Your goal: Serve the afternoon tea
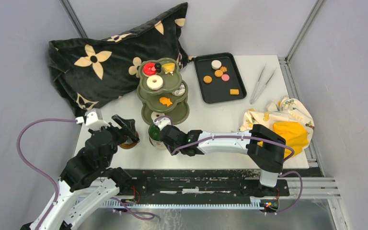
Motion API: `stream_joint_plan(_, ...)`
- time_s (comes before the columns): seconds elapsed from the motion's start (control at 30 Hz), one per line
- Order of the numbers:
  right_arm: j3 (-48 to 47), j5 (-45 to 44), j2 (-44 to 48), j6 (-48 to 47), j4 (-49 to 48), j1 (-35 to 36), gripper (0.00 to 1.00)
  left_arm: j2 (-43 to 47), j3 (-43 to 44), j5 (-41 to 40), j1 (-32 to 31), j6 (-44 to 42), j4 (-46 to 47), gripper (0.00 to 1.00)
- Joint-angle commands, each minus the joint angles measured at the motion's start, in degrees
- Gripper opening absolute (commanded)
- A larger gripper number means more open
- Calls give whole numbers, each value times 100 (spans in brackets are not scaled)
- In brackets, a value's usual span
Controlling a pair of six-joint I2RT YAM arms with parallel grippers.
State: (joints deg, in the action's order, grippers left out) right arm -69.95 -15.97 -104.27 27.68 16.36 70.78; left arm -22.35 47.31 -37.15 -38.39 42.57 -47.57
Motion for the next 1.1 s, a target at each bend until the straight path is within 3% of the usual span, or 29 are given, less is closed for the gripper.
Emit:
stream_joint_plan(0.0,-142,-319,354,-42,-650,23,1,114,241,-30,-10,119,102,88)
stream_joint_plan(1.07,-365,-529,301,-409,-1076,22,1,270,316,-209,-13,136,-53,87)
